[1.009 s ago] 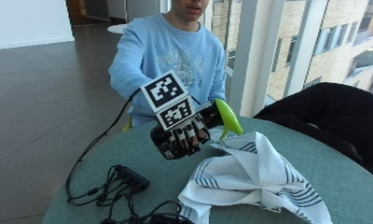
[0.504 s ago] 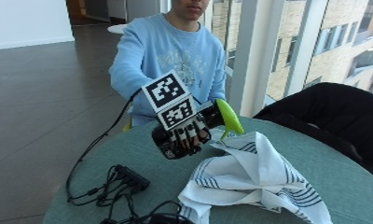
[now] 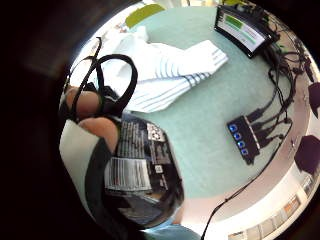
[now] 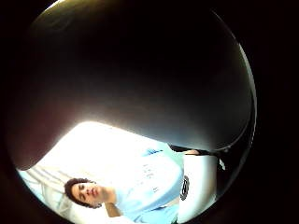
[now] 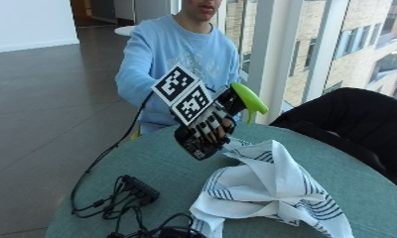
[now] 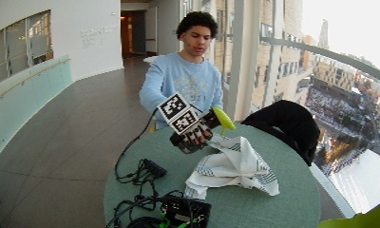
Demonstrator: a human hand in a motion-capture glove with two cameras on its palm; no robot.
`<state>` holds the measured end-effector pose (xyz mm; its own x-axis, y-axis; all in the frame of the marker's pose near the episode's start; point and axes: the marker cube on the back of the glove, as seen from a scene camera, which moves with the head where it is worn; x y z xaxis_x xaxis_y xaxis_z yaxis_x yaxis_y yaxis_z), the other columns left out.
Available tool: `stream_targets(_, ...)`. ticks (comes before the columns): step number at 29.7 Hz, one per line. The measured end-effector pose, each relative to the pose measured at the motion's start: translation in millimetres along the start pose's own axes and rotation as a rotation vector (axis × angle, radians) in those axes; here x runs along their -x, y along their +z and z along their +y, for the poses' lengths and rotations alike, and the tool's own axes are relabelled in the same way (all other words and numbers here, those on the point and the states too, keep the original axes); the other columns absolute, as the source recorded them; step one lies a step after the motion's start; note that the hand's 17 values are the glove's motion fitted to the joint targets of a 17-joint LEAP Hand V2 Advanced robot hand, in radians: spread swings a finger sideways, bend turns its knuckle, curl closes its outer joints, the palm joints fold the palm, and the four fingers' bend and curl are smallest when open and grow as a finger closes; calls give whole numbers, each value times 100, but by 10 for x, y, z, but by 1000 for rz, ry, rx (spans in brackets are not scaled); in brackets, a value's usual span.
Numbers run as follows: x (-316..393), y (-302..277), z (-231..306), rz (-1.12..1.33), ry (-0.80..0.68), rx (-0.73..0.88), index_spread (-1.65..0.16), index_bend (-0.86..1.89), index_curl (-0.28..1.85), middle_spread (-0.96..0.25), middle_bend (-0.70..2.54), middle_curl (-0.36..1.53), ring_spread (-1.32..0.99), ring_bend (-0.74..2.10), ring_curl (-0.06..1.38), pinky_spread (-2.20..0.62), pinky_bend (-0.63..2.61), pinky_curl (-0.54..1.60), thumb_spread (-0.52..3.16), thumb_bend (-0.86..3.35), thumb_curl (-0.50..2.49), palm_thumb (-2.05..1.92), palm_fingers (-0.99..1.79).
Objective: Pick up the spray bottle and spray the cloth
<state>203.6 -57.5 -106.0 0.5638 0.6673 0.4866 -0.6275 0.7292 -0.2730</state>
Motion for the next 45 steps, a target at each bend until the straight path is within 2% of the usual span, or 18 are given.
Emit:
stream_targets(7,620,266,126,-175,-238,-77,-24,13,36,-7,24,44,-6,48,38,-4,37,37,76,-3,64,95,115)
stream_targets(14,1180,755,208,-313,-409,-54,-24,14,36,-7,23,44,-6,48,38,-4,37,37,76,-3,64,94,115)
stream_targets(23,1795,1706,232,-486,-585,-21,-24,14,36,-7,22,44,-6,48,38,-4,37,37,77,-3,64,94,113)
stream_targets(32,2008,2416,236,-536,-650,-19,-24,13,36,-8,22,44,-6,47,38,-4,37,37,77,-3,64,94,113)
stream_targets(45,1933,2719,173,-511,-632,-39,-24,13,36,-8,21,44,-7,46,38,-4,37,37,77,-3,64,94,113)
